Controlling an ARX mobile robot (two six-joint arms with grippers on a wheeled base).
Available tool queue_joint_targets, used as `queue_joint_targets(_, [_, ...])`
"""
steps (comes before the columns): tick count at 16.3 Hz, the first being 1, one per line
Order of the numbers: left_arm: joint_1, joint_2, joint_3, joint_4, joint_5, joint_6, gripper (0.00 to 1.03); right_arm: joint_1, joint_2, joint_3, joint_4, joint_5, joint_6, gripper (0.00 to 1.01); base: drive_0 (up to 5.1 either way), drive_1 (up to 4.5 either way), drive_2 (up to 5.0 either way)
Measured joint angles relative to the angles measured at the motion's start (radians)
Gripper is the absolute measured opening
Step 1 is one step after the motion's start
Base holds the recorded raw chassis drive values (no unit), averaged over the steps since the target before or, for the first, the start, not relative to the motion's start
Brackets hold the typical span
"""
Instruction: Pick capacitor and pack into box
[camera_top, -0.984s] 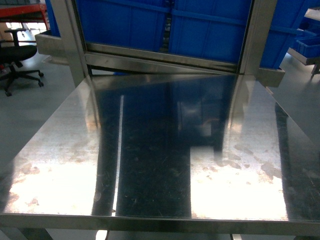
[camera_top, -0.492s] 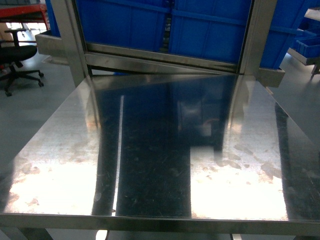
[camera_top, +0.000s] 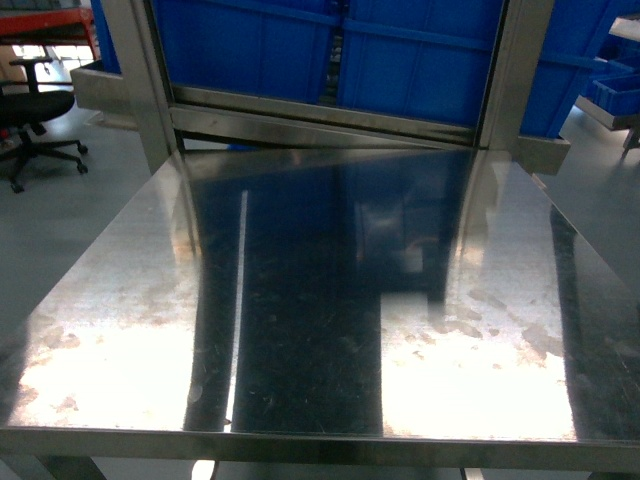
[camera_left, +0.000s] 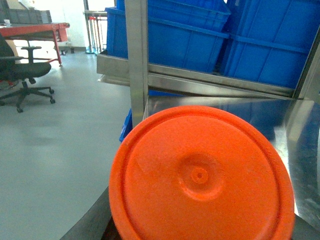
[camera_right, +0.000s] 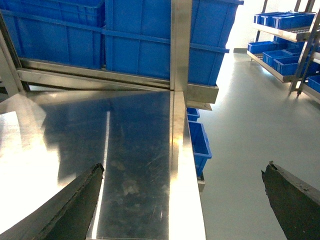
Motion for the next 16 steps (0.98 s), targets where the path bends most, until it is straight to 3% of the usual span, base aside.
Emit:
queue_joint_targets(1, [0.000, -0.011, 0.000, -0.012, 0.000, 0.000, 0.44, 0.000, 0.000, 0.000, 0.000, 0.000, 0.000, 0.98, 0.0, 0.00, 0.0])
queue_joint_targets(3, [0.000, -0.172, 0.000, -0.195, 0.000, 0.000, 0.44, 0.000, 0.000, 0.000, 0.000, 0.000, 0.000, 0.98, 0.0, 0.00, 0.0])
queue_joint_targets(16, [0.000, -0.177, 0.000, -0.190, 0.000, 0.002, 0.44, 0.000, 0.000, 0.000, 0.000, 0.000, 0.000, 0.98, 0.0, 0.00, 0.0])
